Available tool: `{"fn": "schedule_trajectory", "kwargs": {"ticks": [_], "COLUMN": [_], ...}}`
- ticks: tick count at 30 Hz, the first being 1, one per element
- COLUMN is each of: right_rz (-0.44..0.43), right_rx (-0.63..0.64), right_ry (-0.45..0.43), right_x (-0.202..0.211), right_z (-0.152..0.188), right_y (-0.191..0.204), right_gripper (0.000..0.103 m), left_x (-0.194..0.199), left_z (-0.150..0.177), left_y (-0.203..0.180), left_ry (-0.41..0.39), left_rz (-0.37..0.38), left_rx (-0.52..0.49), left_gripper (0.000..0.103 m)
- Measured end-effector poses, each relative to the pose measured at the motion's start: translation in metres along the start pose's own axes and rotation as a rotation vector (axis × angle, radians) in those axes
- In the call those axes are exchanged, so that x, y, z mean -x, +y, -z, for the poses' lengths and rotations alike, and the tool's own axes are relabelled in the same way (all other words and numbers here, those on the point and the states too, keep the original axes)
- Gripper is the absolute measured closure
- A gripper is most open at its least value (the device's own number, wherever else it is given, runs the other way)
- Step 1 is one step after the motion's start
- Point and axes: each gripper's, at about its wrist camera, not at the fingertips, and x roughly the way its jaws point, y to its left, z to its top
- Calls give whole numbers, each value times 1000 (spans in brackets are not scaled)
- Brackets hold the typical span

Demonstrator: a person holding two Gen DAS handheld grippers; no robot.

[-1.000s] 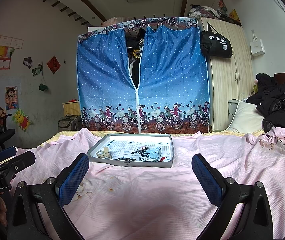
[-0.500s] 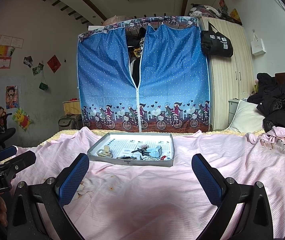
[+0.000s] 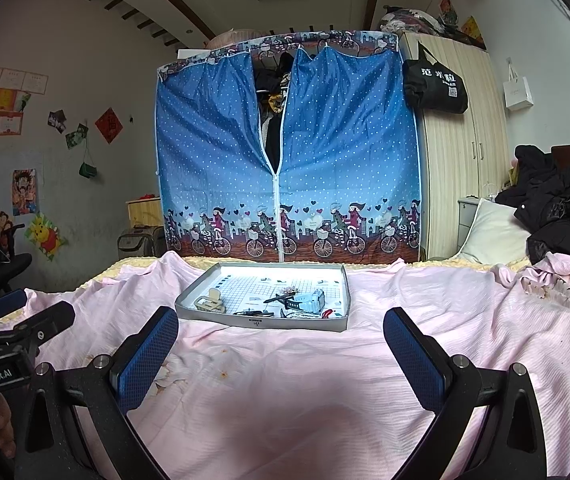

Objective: Organize jewelry

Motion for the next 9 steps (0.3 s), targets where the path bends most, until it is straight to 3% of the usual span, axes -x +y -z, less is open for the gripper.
{"fn": "schedule_trajectory", "kwargs": {"ticks": [9], "right_rz": [0], "right_rx": [1], "right_ry": [4], "right_x": [1], "right_z": [-1], "right_y": [1], "right_gripper": [0], "left_x": [-2], "left_z": [5], "left_y": [-5], "left_ry": [6], "left_rz": [10], "left_rx": [-38], "left_gripper": [1]}}
